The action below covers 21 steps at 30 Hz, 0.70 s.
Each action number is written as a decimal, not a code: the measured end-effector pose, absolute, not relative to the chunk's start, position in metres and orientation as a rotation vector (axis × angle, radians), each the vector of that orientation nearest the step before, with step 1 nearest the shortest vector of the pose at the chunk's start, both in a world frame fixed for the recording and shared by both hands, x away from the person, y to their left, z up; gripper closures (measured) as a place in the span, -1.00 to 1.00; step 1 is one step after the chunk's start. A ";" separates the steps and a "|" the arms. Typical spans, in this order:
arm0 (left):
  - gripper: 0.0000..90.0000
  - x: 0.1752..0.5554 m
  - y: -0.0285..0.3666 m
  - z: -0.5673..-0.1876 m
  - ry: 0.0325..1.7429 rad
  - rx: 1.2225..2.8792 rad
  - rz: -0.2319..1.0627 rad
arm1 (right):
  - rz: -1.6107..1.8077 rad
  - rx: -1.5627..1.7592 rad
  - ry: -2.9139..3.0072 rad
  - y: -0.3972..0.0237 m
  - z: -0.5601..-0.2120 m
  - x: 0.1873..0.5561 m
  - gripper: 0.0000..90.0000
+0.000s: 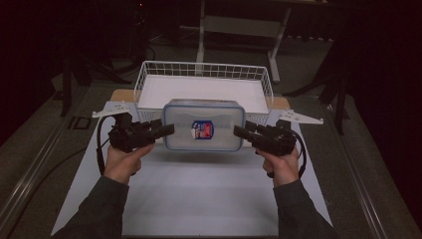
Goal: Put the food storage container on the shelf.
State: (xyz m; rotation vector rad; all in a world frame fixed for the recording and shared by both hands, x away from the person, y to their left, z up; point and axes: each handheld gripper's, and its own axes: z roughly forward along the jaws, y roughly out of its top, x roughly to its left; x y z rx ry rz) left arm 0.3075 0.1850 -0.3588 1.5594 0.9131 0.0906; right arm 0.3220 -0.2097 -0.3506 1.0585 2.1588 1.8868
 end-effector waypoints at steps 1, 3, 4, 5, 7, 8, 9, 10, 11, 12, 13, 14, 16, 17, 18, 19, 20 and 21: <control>0.08 0.310 0.185 -0.356 0.910 1.552 0.094 | 1.886 1.052 2.153 -0.210 -0.348 0.324 0.18; 0.08 0.315 0.186 -0.351 0.904 1.540 0.103 | 1.896 1.042 2.141 -0.209 -0.343 0.329 0.18; 0.08 0.318 0.186 -0.349 0.905 1.530 0.106 | 1.899 1.041 2.133 -0.209 -0.340 0.331 0.18; 0.08 0.320 0.186 -0.346 0.905 1.520 0.110 | 1.905 1.038 2.126 -0.208 -0.338 0.334 0.18; 0.08 0.326 0.187 -0.342 0.906 1.502 0.115 | 1.913 1.036 2.114 -0.207 -0.333 0.340 0.18; 0.08 0.329 0.187 -0.339 0.906 1.494 0.119 | 1.914 1.038 2.111 -0.207 -0.331 0.343 0.18; 0.08 0.332 0.187 -0.337 0.905 1.489 0.124 | 1.913 1.036 2.108 -0.206 -0.328 0.346 0.17; 0.08 0.335 0.187 -0.335 0.901 1.485 0.127 | 1.914 1.031 2.104 -0.206 -0.326 0.349 0.17; 0.08 0.338 0.187 -0.332 0.900 1.481 0.130 | 1.915 1.025 2.098 -0.206 -0.325 0.351 0.17; 0.08 0.341 0.187 -0.331 0.900 1.481 0.131 | 1.917 1.021 2.094 -0.206 -0.323 0.354 0.17; 0.08 0.343 0.186 -0.329 0.898 1.482 0.134 | 1.916 1.019 2.094 -0.207 -0.322 0.357 0.17; 0.08 0.346 0.186 -0.329 0.899 1.478 0.135 | 1.913 1.016 2.095 -0.207 -0.321 0.359 0.17; 0.08 0.351 0.186 -0.329 0.903 1.471 0.130 | 1.907 1.017 2.097 -0.207 -0.320 0.363 0.17; 0.08 0.354 0.186 -0.330 0.908 1.465 0.129 | 1.902 1.023 2.101 -0.207 -0.320 0.366 0.17; 0.08 0.357 0.185 -0.331 0.914 1.460 0.125 | 1.897 1.028 2.101 -0.206 -0.320 0.369 0.17; 0.08 0.360 0.185 -0.332 0.919 1.455 0.122 | 1.893 1.033 2.105 -0.206 -0.320 0.372 0.16; 0.08 0.363 0.185 -0.333 0.925 1.450 0.121 | 1.891 1.042 2.107 -0.206 -0.321 0.375 0.16; 0.08 0.366 0.186 -0.334 0.930 1.449 0.115 | 1.887 1.054 2.111 -0.206 -0.321 0.379 0.16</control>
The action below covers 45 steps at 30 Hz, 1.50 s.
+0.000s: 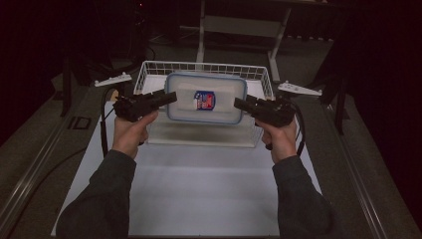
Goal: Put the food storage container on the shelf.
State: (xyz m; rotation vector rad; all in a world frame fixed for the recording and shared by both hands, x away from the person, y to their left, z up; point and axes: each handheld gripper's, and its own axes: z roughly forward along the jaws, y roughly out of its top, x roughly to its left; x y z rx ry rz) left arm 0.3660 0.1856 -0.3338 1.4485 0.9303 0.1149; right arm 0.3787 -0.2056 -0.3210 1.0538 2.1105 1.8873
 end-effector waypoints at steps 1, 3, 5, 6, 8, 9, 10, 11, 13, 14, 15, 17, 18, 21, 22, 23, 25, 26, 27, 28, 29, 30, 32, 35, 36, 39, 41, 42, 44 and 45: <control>0.08 0.369 0.186 -0.335 0.935 1.445 0.110 | 1.888 1.066 2.114 -0.205 -0.321 0.382 0.16; 0.08 0.375 0.188 -0.336 0.944 1.444 0.103 | 1.881 1.078 2.124 -0.204 -0.322 0.389 0.16; 0.08 0.381 0.188 -0.337 0.960 1.440 0.100 | 1.872 1.095 2.136 -0.202 -0.323 0.395 0.16; 0.08 0.383 0.189 -0.338 0.967 1.437 0.100 | 1.876 1.112 2.137 -0.202 -0.324 0.398 0.16; 0.08 0.386 0.189 -0.339 0.980 1.429 0.098 | 1.880 1.138 2.137 -0.200 -0.326 0.404 0.15; 0.08 0.388 0.189 -0.340 0.986 1.427 0.096 | 1.879 1.149 2.135 -0.200 -0.328 0.406 0.15; 0.08 0.389 0.190 -0.342 0.988 1.420 0.089 | 1.879 1.160 2.136 -0.199 -0.329 0.407 0.15; 0.08 0.391 0.190 -0.343 0.990 1.414 0.085 | 1.894 1.165 2.128 -0.199 -0.331 0.408 0.15; 0.08 0.392 0.191 -0.343 0.992 1.411 0.084 | 1.896 1.169 2.122 -0.199 -0.331 0.409 0.15; 0.08 0.392 0.191 -0.343 0.992 1.411 0.084 | 1.893 1.171 2.117 -0.198 -0.331 0.409 0.15; 0.08 0.395 0.191 -0.344 0.999 1.398 0.074 | 1.894 1.176 2.117 -0.198 -0.330 0.411 0.15; 0.08 0.396 0.191 -0.344 1.012 1.391 0.066 | 1.895 1.188 2.122 -0.198 -0.330 0.413 0.15; 0.08 0.397 0.191 -0.344 1.017 1.388 0.064 | 1.897 1.196 2.121 -0.198 -0.330 0.414 0.15; 0.08 0.397 0.189 -0.344 1.037 1.374 0.059 | 1.906 1.213 2.113 -0.198 -0.330 0.415 0.15; 0.08 0.398 0.189 -0.344 1.042 1.370 0.059 | 1.913 1.225 2.102 -0.199 -0.331 0.416 0.14; 0.08 0.399 0.188 -0.344 1.047 1.363 0.056 | 1.919 1.237 2.092 -0.199 -0.331 0.417 0.14; 0.08 0.401 0.188 -0.344 1.058 1.348 0.051 | 1.932 1.253 2.078 -0.198 -0.332 0.418 0.14; 0.08 0.402 0.188 -0.345 1.061 1.345 0.051 | 1.933 1.261 2.074 -0.198 -0.332 0.419 0.13; 0.08 0.402 0.187 -0.345 1.066 1.338 0.052 | 1.933 1.265 2.072 -0.198 -0.333 0.419 0.13; 0.08 0.403 0.187 -0.345 1.073 1.329 0.055 | 1.931 1.266 2.068 -0.198 -0.332 0.420 0.13; 0.08 0.402 0.186 -0.346 1.077 1.320 0.060 | 1.924 1.263 2.066 -0.198 -0.332 0.420 0.12; 0.08 0.402 0.185 -0.347 1.074 1.315 0.068 | 1.916 1.260 2.067 -0.198 -0.332 0.420 0.12; 0.08 0.402 0.185 -0.347 1.076 1.310 0.075 | 1.910 1.257 2.065 -0.198 -0.332 0.421 0.10; 0.07 0.403 0.183 -0.346 1.088 1.306 0.095 | 1.876 1.255 2.054 -0.197 -0.332 0.420 0.08; 0.07 0.403 0.182 -0.347 1.091 1.307 0.099 | 1.866 1.260 2.052 -0.196 -0.332 0.420 0.07; 0.03 0.405 0.180 -0.349 1.114 1.323 0.123 | 1.822 1.259 2.062 -0.195 -0.333 0.421 0.20; 0.01 0.406 0.181 -0.350 1.122 1.310 0.120 | 1.790 1.292 2.063 -0.193 -0.337 0.424 0.08; 0.01 0.407 0.181 -0.350 1.124 1.309 0.123 | 1.809 1.304 2.054 -0.193 -0.338 0.426 0.08; 0.04 0.408 0.182 -0.347 1.142 1.307 0.151 | 1.822 1.322 2.038 -0.193 -0.339 0.426 0.08; 0.09 0.408 0.182 -0.347 1.142 1.307 0.151 | 1.822 1.322 2.038 -0.193 -0.339 0.426 0.08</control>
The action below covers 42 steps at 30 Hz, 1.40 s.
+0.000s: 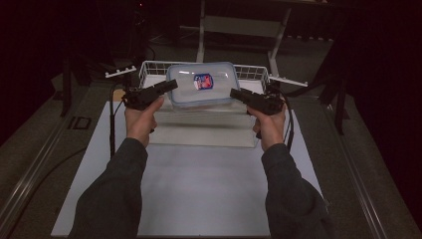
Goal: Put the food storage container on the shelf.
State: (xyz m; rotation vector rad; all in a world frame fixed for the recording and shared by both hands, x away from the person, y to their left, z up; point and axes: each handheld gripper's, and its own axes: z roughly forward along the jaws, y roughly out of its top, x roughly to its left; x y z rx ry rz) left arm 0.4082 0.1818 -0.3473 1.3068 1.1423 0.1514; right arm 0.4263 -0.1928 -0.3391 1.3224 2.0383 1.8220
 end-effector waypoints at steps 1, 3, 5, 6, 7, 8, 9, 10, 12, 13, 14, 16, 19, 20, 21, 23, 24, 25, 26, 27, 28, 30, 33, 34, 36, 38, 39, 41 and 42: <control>0.10 0.409 0.182 -0.346 1.146 1.311 0.166 | 1.833 1.336 2.023 -0.192 -0.340 0.426 0.08; 0.10 0.411 0.181 -0.343 1.154 1.337 0.198 | 1.835 1.341 2.012 -0.192 -0.340 0.425 0.08; 0.31 0.412 0.179 -0.340 1.168 1.360 0.248 | 1.834 1.346 1.996 -0.192 -0.340 0.425 0.06; 0.43 0.414 0.176 -0.339 1.179 1.392 0.264 | 1.834 1.356 1.978 -0.192 -0.340 0.424 0.07; 0.41 0.416 0.173 -0.338 1.175 1.417 0.292 | 1.834 1.368 1.949 -0.191 -0.340 0.424 0.09; 0.39 0.416 0.173 -0.338 1.175 1.417 0.292 | 1.819 1.371 1.936 -0.191 -0.339 0.424 0.09; 0.39 0.416 0.170 -0.335 1.177 1.434 0.333 | 1.818 1.368 1.935 -0.191 -0.339 0.424 0.09; 0.40 0.416 0.170 -0.334 1.176 1.438 0.339 | 1.810 1.360 1.929 -0.190 -0.339 0.424 0.09; 0.44 0.412 0.171 -0.333 1.160 1.438 0.359 | 1.778 1.329 1.922 -0.189 -0.337 0.422 0.09; 0.45 0.409 0.171 -0.331 1.149 1.447 0.382 | 1.760 1.313 1.919 -0.189 -0.337 0.420 0.10; 0.48 0.406 0.172 -0.329 1.139 1.457 0.408 | 1.734 1.291 1.912 -0.189 -0.335 0.418 0.11; 0.55 0.402 0.173 -0.328 1.123 1.468 0.425 | 1.710 1.271 1.906 -0.189 -0.334 0.416 0.13; 0.68 0.383 0.174 -0.321 1.030 1.524 0.474 | 1.695 1.147 1.898 -0.193 -0.324 0.403 0.28; 0.72 0.379 0.173 -0.320 1.003 1.538 0.473 | 1.691 1.111 1.912 -0.193 -0.322 0.400 0.31; 0.77 0.374 0.171 -0.320 0.974 1.554 0.471 | 1.684 1.077 1.929 -0.193 -0.320 0.397 0.35; 0.84 0.368 0.167 -0.322 0.927 1.589 0.466 | 1.658 1.019 1.966 -0.191 -0.317 0.391 0.36; 0.87 0.366 0.164 -0.324 0.905 1.608 0.457 | 1.643 1.002 1.984 -0.190 -0.317 0.388 0.36; 0.89 0.364 0.160 -0.327 0.887 1.627 0.446 | 1.621 0.983 1.998 -0.188 -0.317 0.385 0.38; 0.94 0.364 0.156 -0.329 0.877 1.647 0.443 | 1.597 0.963 2.011 -0.186 -0.317 0.383 0.41; 0.96 0.364 0.153 -0.332 0.870 1.675 0.447 | 1.575 0.937 2.026 -0.184 -0.318 0.380 0.46; 0.97 0.364 0.149 -0.335 0.869 1.693 0.445 | 1.553 0.910 2.044 -0.181 -0.319 0.378 0.52; 0.98 0.365 0.142 -0.341 0.867 1.720 0.445 | 1.491 0.870 2.073 -0.174 -0.323 0.374 0.71; 0.99 0.367 0.135 -0.348 0.868 1.750 0.432 | 1.372 0.820 2.101 -0.163 -0.334 0.372 0.94; 0.99 0.368 0.133 -0.350 0.880 1.769 0.449 | 1.328 0.808 2.109 -0.159 -0.338 0.372 0.98; 0.99 0.371 0.130 -0.354 0.901 1.799 0.456 | 1.275 0.788 2.126 -0.152 -0.345 0.373 0.99; 0.99 0.374 0.128 -0.357 0.916 1.813 0.461 | 1.247 0.788 2.130 -0.145 -0.350 0.375 1.00; 0.99 0.375 0.127 -0.358 0.918 1.811 0.456 | 1.240 0.794 2.129 -0.143 -0.352 0.377 1.00; 0.99 0.377 0.126 -0.359 0.928 1.811 0.455 | 1.224 0.816 2.119 -0.140 -0.355 0.381 1.00; 0.99 0.379 0.125 -0.359 0.939 1.813 0.464 | 1.217 0.832 2.114 -0.139 -0.357 0.384 1.00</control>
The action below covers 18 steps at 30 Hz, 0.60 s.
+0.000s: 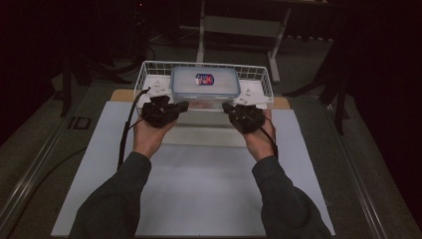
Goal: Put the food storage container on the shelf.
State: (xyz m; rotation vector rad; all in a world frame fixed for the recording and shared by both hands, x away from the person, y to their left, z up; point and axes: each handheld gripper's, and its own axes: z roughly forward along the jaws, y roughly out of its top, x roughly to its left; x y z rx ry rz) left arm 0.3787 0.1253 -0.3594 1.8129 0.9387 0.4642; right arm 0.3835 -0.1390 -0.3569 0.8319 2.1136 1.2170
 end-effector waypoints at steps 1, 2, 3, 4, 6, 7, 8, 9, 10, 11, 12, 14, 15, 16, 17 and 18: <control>0.99 0.380 0.125 -0.360 0.951 1.815 0.467 | 1.222 0.845 2.112 -0.139 -0.358 0.386 1.00; 0.99 0.382 0.125 -0.361 0.962 1.815 0.465 | 1.215 0.861 2.103 -0.139 -0.360 0.388 1.00; 0.99 0.384 0.125 -0.361 0.978 1.811 0.464 | 1.211 0.883 2.094 -0.140 -0.361 0.390 1.00; 0.99 0.384 0.125 -0.361 0.978 1.811 0.464 | 1.211 0.883 2.094 -0.140 -0.361 0.390 1.00; 0.99 0.388 0.128 -0.364 1.017 1.797 0.455 | 1.231 0.936 2.093 -0.144 -0.364 0.395 1.00; 0.99 0.389 0.128 -0.364 1.027 1.796 0.459 | 1.239 0.947 2.094 -0.145 -0.365 0.396 1.00; 0.99 0.389 0.129 -0.365 1.034 1.800 0.467 | 1.247 0.949 2.097 -0.147 -0.366 0.395 1.00; 0.98 0.388 0.129 -0.365 1.040 1.800 0.468 | 1.251 0.944 2.102 -0.148 -0.367 0.394 0.99; 0.97 0.388 0.130 -0.365 1.039 1.796 0.463 | 1.252 0.938 2.106 -0.149 -0.368 0.393 0.95; 0.92 0.386 0.131 -0.366 1.035 1.791 0.457 | 1.257 0.934 2.110 -0.151 -0.368 0.391 0.89; 0.87 0.384 0.132 -0.366 1.029 1.792 0.455 | 1.263 0.928 2.114 -0.152 -0.369 0.390 0.85; 0.78 0.379 0.133 -0.366 1.003 1.803 0.460 | 1.267 0.914 2.126 -0.155 -0.369 0.385 0.73; 0.73 0.377 0.133 -0.365 0.989 1.805 0.456 | 1.267 0.906 2.133 -0.157 -0.368 0.383 0.70; 0.66 0.377 0.133 -0.365 0.989 1.805 0.456 | 1.267 0.906 2.133 -0.157 -0.368 0.383 0.70; 0.66 0.372 0.134 -0.365 0.968 1.814 0.447 | 1.273 0.900 2.138 -0.158 -0.368 0.380 0.67; 0.58 0.370 0.135 -0.365 0.960 1.815 0.438 | 1.270 0.875 2.163 -0.160 -0.368 0.376 0.60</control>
